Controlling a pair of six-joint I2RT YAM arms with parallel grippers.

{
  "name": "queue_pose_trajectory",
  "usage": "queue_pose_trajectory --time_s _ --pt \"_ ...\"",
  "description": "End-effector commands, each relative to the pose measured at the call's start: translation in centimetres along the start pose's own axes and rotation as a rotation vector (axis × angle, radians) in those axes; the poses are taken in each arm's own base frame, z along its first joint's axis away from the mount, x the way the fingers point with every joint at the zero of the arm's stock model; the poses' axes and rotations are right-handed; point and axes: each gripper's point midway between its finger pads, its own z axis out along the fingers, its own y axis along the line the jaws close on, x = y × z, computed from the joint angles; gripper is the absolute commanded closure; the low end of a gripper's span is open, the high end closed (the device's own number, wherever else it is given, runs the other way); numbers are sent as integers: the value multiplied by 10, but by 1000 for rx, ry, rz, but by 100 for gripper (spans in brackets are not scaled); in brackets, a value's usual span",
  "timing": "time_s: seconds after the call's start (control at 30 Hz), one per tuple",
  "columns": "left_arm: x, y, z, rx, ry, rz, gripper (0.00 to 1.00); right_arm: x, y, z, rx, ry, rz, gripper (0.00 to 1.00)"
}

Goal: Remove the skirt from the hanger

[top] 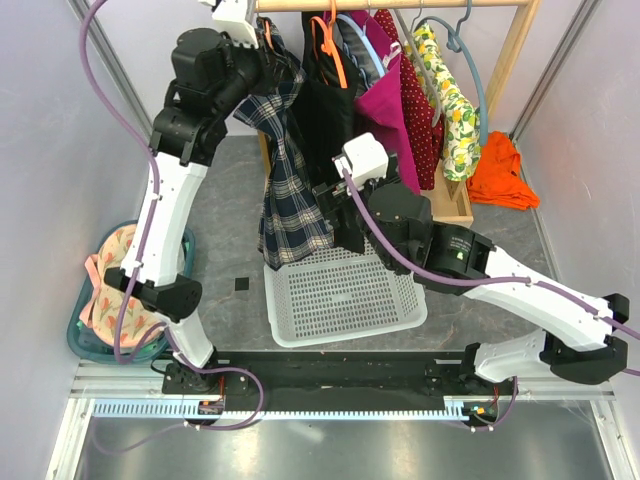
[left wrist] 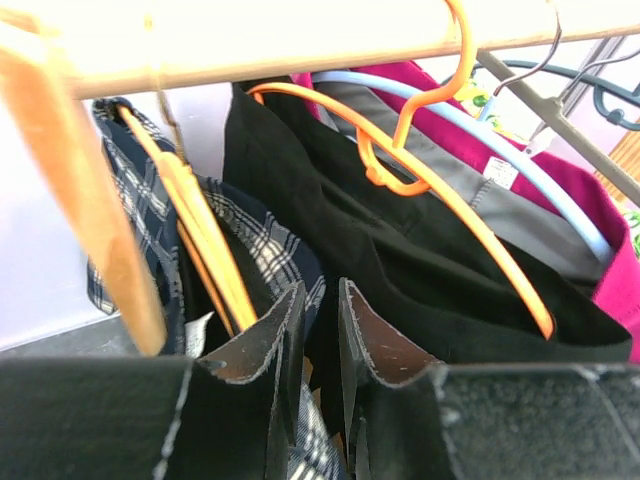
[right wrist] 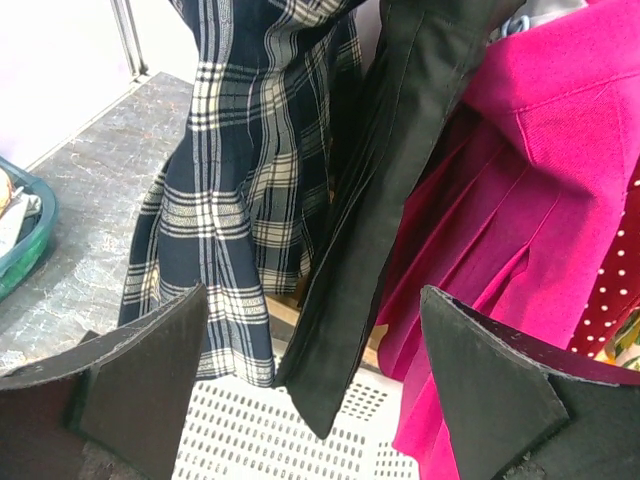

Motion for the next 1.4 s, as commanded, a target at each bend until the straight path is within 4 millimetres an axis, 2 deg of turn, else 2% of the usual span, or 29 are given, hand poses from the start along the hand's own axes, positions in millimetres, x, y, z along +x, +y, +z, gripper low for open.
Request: queue_pose_trajectory --time_s 0.0,0.23,0.43,0.6,0.63,0.7,0.83,0.93,1.03,1.07,1.2,1.3,1.33,1.37 --pt "-7 18 15 -116 -53 -23 73 -15 -14 -10 27 -59 72 8" --pt "13 34 37 -195 -30 -26 71 -18 -22 -18 27 -78 93 8" --pt "38 31 57 -168 20 -25 70 -20 -20 -20 9 -85 105 8" --pt "48 36 61 -193 40 -23 91 -15 -20 -19 13 -75 97 8" --pt "46 36 61 -194 35 -22 98 -15 -19 -19 13 -75 95 9" --pt "41 38 59 -203 25 -22 98 -13 -19 -19 15 -73 93 9" --pt "18 38 49 -210 -31 -12 98 -9 -19 -19 12 -70 90 11" --pt "-13 27 34 -164 -101 4 98 -3 -17 -18 7 -65 115 12" --pt "-58 11 5 -93 -210 17 98 4 -16 -18 9 -61 118 12" --pt "-77 6 -12 -77 -255 23 98 8 -15 -17 6 -56 114 13" --pt "-104 -3 -39 -39 -323 33 98 13 -13 -16 4 -56 127 14" --pt "-92 -1 -38 -45 -290 38 98 16 -12 -16 2 -53 132 14" --pt "-75 1 -29 -49 -244 36 98 15 -13 -17 4 -55 133 14" --pt "-66 2 -24 -49 -220 21 94 17 -12 -17 2 -52 136 14"
